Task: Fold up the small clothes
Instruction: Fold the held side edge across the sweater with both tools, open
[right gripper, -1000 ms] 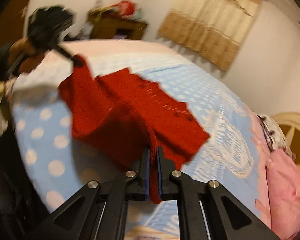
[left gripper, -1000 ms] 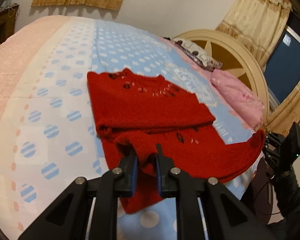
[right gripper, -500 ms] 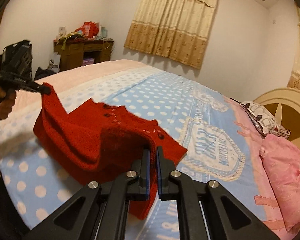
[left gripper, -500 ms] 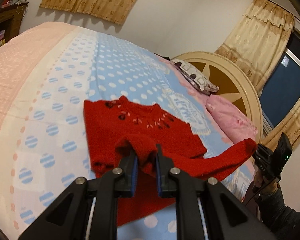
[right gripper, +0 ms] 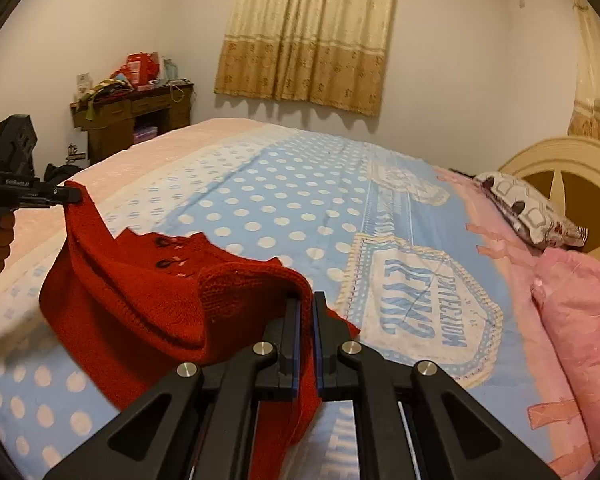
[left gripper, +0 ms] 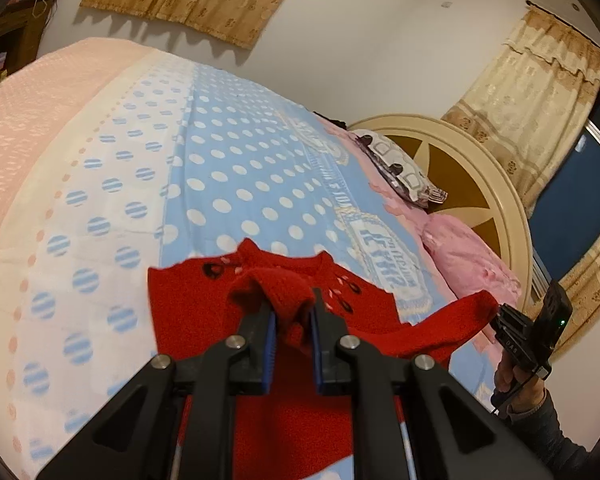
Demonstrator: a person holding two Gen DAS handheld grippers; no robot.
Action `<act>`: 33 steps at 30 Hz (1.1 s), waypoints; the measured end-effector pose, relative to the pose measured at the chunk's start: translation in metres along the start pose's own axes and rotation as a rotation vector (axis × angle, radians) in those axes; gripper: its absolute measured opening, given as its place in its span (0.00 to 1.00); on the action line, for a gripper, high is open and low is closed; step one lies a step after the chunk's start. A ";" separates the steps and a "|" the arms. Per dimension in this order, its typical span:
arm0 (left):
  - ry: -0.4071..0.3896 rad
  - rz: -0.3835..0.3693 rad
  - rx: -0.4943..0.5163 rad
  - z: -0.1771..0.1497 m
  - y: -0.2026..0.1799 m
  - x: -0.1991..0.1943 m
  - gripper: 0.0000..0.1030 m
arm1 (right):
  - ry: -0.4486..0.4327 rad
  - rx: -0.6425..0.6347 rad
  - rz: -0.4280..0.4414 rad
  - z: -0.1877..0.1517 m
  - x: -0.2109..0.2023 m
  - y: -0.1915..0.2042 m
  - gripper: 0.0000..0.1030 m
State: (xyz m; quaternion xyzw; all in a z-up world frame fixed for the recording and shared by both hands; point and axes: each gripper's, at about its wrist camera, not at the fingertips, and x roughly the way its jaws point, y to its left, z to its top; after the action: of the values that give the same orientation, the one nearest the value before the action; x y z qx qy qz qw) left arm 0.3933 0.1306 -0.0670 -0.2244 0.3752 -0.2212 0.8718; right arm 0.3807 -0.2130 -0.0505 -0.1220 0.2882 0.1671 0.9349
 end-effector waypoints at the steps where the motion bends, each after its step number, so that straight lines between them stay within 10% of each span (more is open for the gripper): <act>1: 0.006 0.014 -0.008 0.004 0.006 0.009 0.14 | 0.018 0.017 -0.004 0.002 0.013 -0.005 0.04; 17: 0.094 0.110 -0.083 0.010 0.055 0.092 0.16 | 0.289 0.232 0.024 -0.021 0.145 -0.050 0.04; 23: 0.047 0.150 -0.094 0.010 0.062 0.082 0.34 | 0.313 0.316 0.063 -0.024 0.158 -0.062 0.06; 25: 0.022 0.173 -0.088 0.010 0.062 0.073 0.53 | 0.312 0.297 0.018 -0.024 0.159 -0.060 0.18; 27: -0.006 0.198 -0.078 0.008 0.062 0.063 0.65 | 0.292 0.303 0.019 -0.023 0.156 -0.063 0.64; 33: 0.029 0.281 0.110 -0.011 0.036 0.058 0.72 | 0.234 0.337 0.034 -0.018 0.131 -0.065 0.66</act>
State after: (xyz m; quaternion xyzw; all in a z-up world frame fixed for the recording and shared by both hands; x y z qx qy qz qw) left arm 0.4287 0.1249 -0.1258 -0.1182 0.4026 -0.1203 0.8997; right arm 0.4990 -0.2467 -0.1325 0.0224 0.4207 0.1169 0.8994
